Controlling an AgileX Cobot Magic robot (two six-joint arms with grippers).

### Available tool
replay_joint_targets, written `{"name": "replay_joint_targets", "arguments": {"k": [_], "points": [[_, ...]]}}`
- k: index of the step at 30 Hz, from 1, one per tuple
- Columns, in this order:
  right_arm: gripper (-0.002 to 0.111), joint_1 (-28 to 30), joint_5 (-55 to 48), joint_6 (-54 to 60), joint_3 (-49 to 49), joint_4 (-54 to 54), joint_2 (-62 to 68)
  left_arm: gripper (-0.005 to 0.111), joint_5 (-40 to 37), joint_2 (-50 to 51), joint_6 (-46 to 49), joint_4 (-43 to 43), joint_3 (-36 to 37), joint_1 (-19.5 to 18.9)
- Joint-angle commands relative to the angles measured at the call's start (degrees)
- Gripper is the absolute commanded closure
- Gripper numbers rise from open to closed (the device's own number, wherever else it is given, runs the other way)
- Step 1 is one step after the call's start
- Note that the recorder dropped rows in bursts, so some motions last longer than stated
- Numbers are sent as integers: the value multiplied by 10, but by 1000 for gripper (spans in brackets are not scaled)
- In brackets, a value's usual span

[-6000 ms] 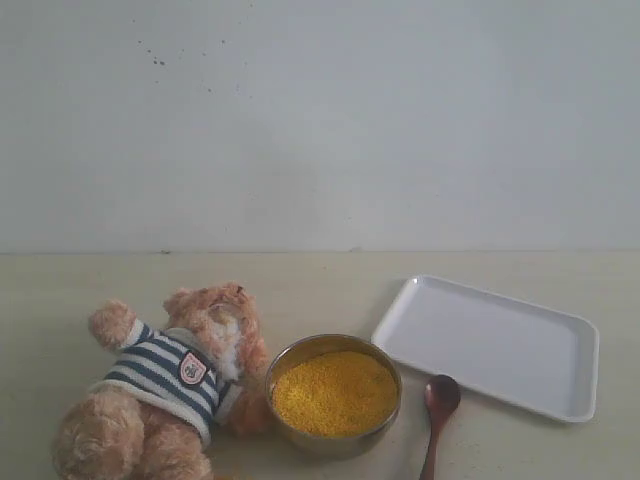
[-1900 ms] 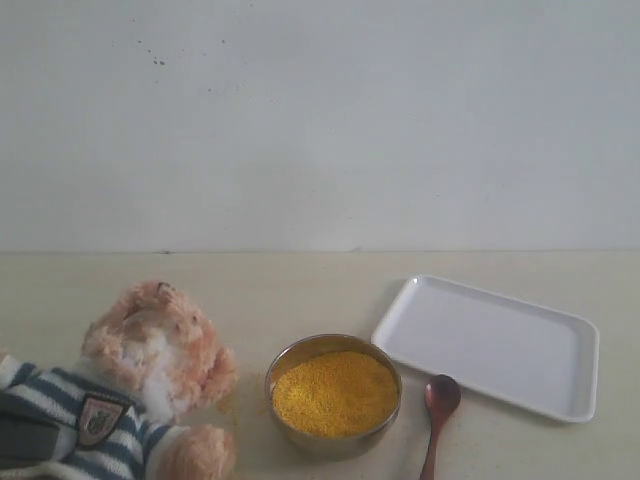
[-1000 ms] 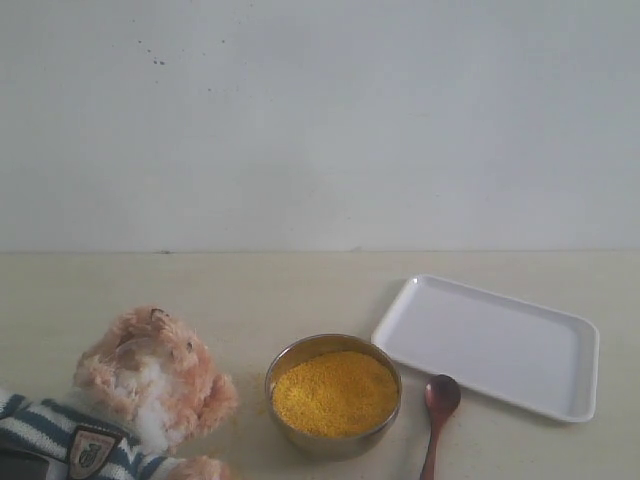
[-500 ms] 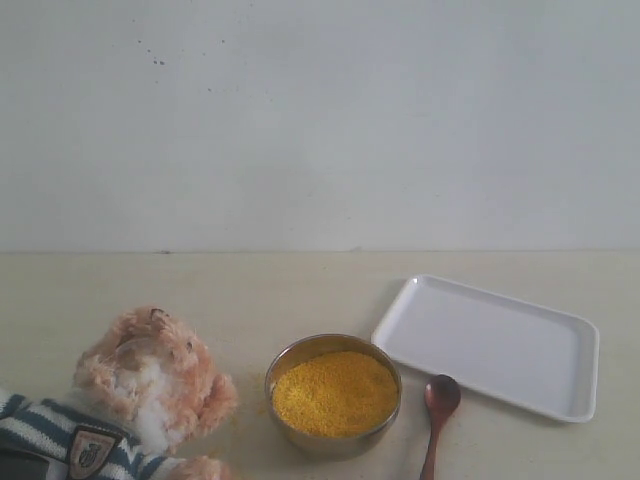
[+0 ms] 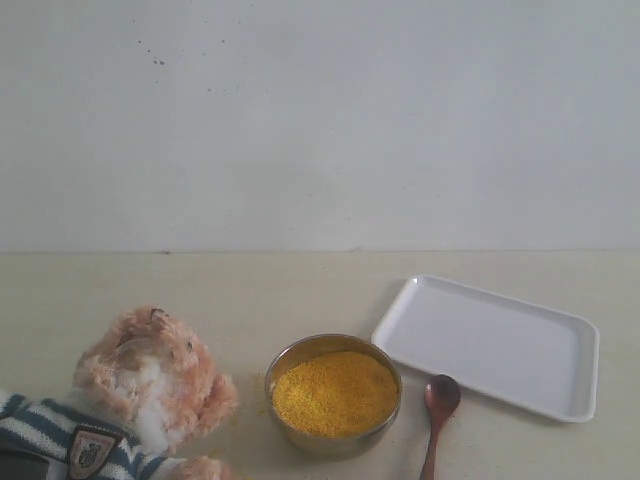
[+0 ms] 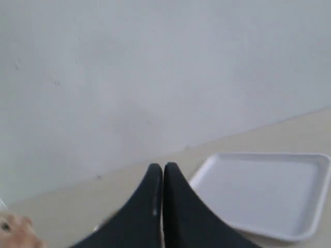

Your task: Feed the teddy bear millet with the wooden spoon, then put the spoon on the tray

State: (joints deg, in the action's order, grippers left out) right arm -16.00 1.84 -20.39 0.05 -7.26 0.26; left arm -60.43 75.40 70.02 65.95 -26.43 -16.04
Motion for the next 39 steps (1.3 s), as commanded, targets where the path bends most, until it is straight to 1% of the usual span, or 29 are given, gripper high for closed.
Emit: {"name": "replay_joint_targets", "arguments": {"k": [1, 4, 13, 17, 21, 26, 29, 30, 32, 33, 36, 37, 39], "points": [[108, 0, 73, -65, 0, -14, -3, 103, -15, -6, 3, 6, 1, -2], [108, 0, 74, -68, 0, -14, -3, 103, -13, -6, 3, 6, 1, -2], [108, 0, 65, -160, 0, -14, -3, 103, -12, -6, 3, 6, 1, -2], [108, 0, 65, -179, 0, -14, -3, 103, -12, -6, 3, 6, 1, -2], [108, 0, 64, -239, 0, -14, -3, 103, -12, -6, 3, 6, 1, -2], [108, 0, 64, -284, 0, -14, -3, 103, -12, -6, 3, 6, 1, -2], [108, 0, 69, -340, 0, -14, -3, 103, -12, -6, 3, 6, 1, -2], [108, 0, 69, -341, 0, -8, -3, 103, -12, -6, 3, 6, 1, -2], [108, 0, 52, -341, 0, 27, -3, 103, -12, -6, 3, 6, 1, -2], [108, 0, 38, -341, -11, 61, -3, 103, -12, -6, 3, 6, 1, -2], [108, -19, -29, -334, -61, 128, -3, 103, -12, -6, 3, 6, 1, -2], [108, -29, -54, -321, -80, 138, -3, 103, -12, -6, 3, 6, 1, -2], [108, -62, -127, -242, -129, 139, 11, 103, -12, -6, 3, 6, 1, -2]]}}
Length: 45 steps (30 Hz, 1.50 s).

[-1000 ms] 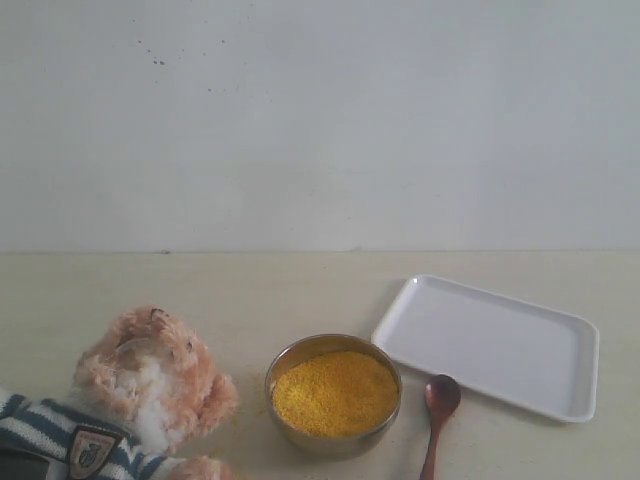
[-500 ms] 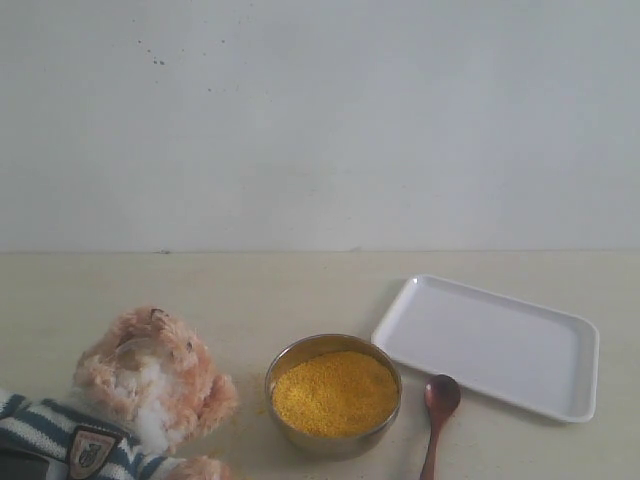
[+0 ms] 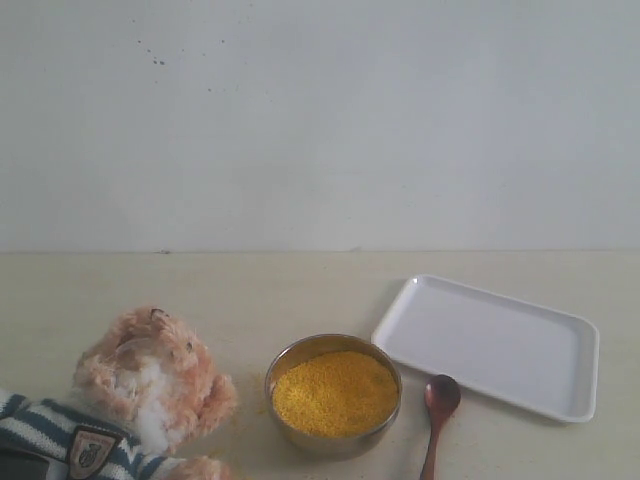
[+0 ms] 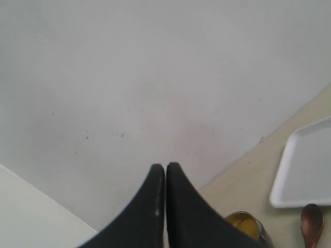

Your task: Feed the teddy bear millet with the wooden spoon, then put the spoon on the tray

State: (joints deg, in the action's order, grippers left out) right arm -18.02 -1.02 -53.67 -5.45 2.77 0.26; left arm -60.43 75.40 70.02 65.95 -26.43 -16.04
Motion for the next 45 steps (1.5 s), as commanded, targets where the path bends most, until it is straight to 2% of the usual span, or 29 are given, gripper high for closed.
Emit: {"name": "replay_joint_targets", "arguments": {"k": [1, 4, 8, 12, 18, 23, 27, 30, 32, 36, 38, 41, 45], "points": [[108, -60, -129, 135, -95, 32, 25, 103, -11, -6, 3, 6, 1, -2], [108, -108, -243, 300, -166, 7, 99, 103, -11, -6, 3, 6, 1, -2], [108, -148, -334, 395, -239, 5, 243, 103, -11, -6, 3, 6, 1, -2], [108, -159, -390, 408, -301, 17, 382, 103, -11, -6, 3, 6, 1, -2], [108, -159, -377, 402, -338, 73, 567, 103, -11, -6, 3, 6, 1, -2], [108, -159, -341, 328, -346, 86, 687, 103, -11, -6, 3, 6, 1, -2], [108, -159, -305, 270, -346, 117, 724, 103, -11, -6, 3, 6, 1, -2], [108, -159, -302, 194, -344, 184, 725, 103, -11, -6, 3, 6, 1, -2], [108, -163, -298, 85, -320, 238, 725, 103, -11, -6, 3, 6, 1, -2], [108, -251, -347, -208, -274, 471, 725, 103, -11, -6, 3, 6, 1, -2], [108, -301, -369, -244, -274, 532, 725, 103, -11, -6, 3, 6, 1, -2], [108, -336, -393, -302, -283, 525, 758, 103, -10, -6, 3, 6, 1, -2], [108, -356, -407, -308, -318, 480, 820, 103, -10, -6, 3, 6, 1, -2]]}}
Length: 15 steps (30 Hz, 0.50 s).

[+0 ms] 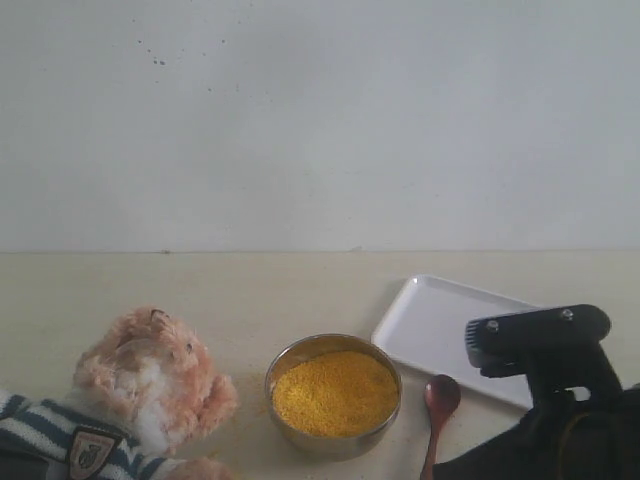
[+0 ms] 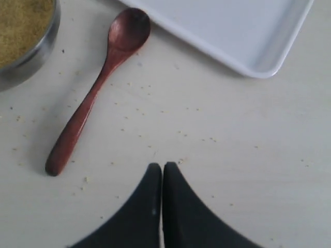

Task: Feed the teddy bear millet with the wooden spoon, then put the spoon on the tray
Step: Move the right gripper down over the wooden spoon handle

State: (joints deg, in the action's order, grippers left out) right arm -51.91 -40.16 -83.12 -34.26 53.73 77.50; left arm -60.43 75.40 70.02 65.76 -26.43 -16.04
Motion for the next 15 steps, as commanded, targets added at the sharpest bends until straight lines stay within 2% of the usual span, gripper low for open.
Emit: {"name": "replay_joint_targets", "arguments": {"k": [1, 3, 5, 7, 8, 9, 10, 12, 15], "points": [[108, -21, -13, -9, -38, -38, 59, 103, -10, -6, 3, 8, 1, -2], [108, -37, 6, 9, -62, -45, 96, 103, -10, -6, 3, 8, 1, -2], [101, -47, 32, 3, -77, -45, 119, 103, -10, -6, 3, 8, 1, -2], [83, -47, 67, -25, -84, -45, 129, 103, -10, -6, 3, 8, 1, -2], [68, -47, 69, -41, -87, -45, 132, 103, -10, -6, 3, 8, 1, -2], [62, -47, 69, -48, -87, -41, 133, 103, -10, -6, 3, 8, 1, -2], [51, -47, 56, -82, -87, -33, 139, 103, -10, -6, 3, 8, 1, -2], [46, -47, 48, -115, -87, -26, 150, 103, -10, -6, 3, 8, 1, -2], [46, -45, 51, -153, -90, 19, 160, 103, -10, -6, 3, 8, 1, -2]]}}
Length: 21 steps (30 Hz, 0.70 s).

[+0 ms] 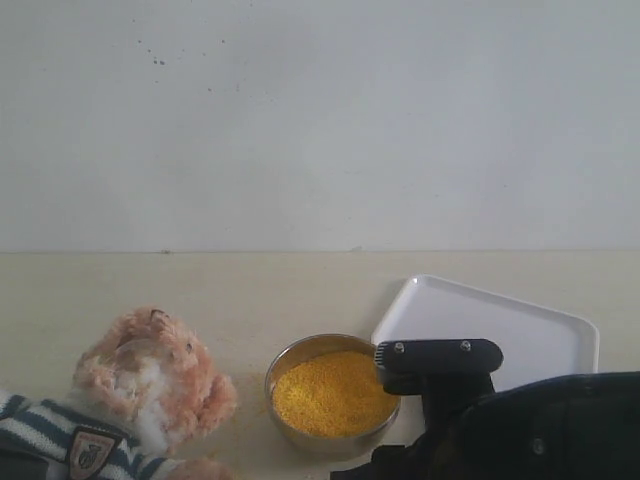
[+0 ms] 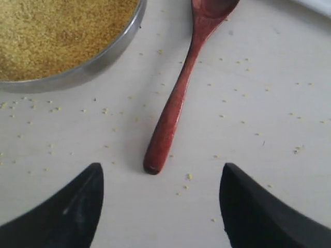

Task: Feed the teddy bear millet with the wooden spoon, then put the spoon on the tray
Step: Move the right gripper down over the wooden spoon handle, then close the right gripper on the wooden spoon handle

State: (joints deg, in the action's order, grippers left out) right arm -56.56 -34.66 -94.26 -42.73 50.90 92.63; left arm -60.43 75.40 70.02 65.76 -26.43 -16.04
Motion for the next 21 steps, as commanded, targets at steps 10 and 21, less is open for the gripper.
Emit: {"name": "replay_joint_targets", "arguments": {"k": [10, 21], "points": [[46, 63, 43, -56, -8, 49, 28, 103, -10, -6, 3, 8, 1, -2], [46, 104, 113, -56, -9, 57, 68, 103, -10, -6, 3, 8, 1, -2]]}}
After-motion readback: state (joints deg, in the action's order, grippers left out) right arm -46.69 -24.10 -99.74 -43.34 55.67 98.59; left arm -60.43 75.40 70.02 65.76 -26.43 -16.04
